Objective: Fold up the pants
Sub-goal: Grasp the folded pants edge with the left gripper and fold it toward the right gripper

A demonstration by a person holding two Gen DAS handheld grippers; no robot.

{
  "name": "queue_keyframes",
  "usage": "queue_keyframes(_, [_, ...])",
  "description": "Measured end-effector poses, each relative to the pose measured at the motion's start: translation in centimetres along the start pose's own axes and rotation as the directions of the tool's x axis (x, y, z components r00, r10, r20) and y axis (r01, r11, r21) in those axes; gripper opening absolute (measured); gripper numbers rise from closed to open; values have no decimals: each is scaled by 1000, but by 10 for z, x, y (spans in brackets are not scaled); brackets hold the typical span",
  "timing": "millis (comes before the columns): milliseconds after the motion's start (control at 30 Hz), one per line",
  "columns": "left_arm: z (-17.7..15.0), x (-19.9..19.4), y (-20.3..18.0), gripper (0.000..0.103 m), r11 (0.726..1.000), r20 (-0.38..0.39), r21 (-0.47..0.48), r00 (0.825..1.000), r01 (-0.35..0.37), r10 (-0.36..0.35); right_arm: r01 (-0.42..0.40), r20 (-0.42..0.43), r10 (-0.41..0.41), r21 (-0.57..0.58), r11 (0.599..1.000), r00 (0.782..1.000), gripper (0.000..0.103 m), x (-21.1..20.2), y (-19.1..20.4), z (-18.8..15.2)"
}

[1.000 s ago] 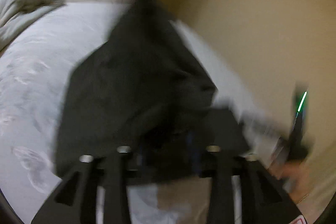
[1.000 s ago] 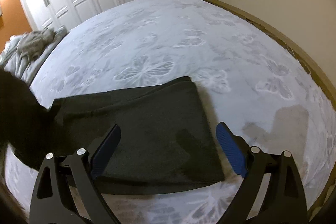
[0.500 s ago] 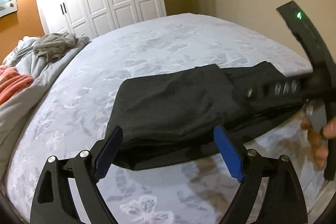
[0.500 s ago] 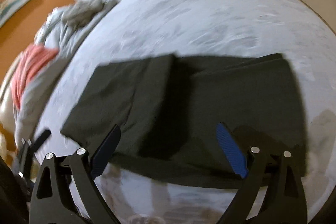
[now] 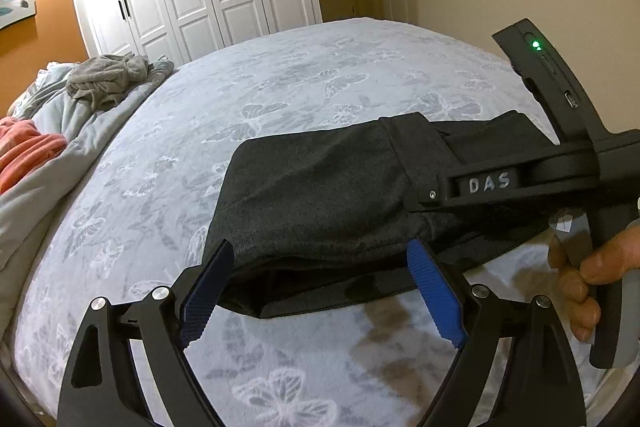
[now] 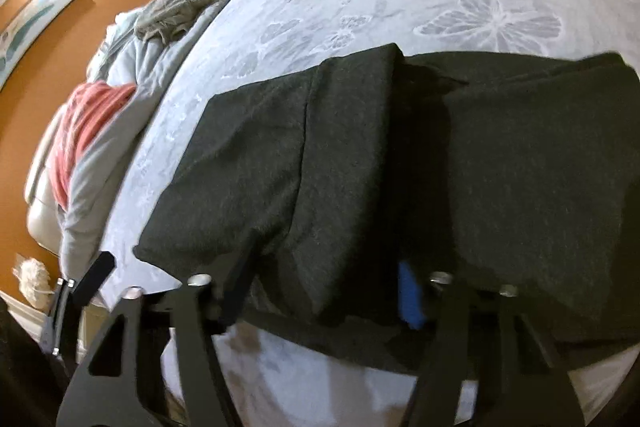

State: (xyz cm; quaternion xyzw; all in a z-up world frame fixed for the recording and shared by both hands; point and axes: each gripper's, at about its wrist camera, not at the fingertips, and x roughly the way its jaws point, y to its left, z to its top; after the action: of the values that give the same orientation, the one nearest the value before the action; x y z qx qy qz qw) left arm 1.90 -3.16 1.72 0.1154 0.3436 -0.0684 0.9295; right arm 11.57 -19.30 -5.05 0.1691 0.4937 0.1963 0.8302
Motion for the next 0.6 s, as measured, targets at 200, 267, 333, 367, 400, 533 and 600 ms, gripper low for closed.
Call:
queue_keyframes(200, [-1,6,-2,86,1000,-23,-5,1000,11,-11,0,44,2,-60,998,999,19,-13,9,5])
queue_keyframes(267, [-2,8,-4,86,1000,-35,-5,999,18,-18,23,31,-20,-71,997,999,19,-9,9,5])
queue_keyframes(333, [-3,11,-5,86,1000,-51,-4,998,26,-26,23,2,-23,-50,998,1000,25,-1,5,4])
queue_keyframes(367, [-4,13,-5,86,999,-63,-5,997,34,-34,10,-7,-10,-25,1000,1000,28,0,1,4])
queue_keyframes(400, [-5,14,-6,86,999,-72,-9,997,41,-41,-7,-10,7,4,1000,1000,30,1,-3,4])
queue_keyframes(533, [-8,19,0,86,997,-109,-42,992,64,-68,-52,-4,52,52,997,999,28,0,-13,3])
queue_keyframes(600, [-10,20,8,86,996,-124,-60,990,67,-74,-28,2,28,7,1000,1000,27,-1,-8,2])
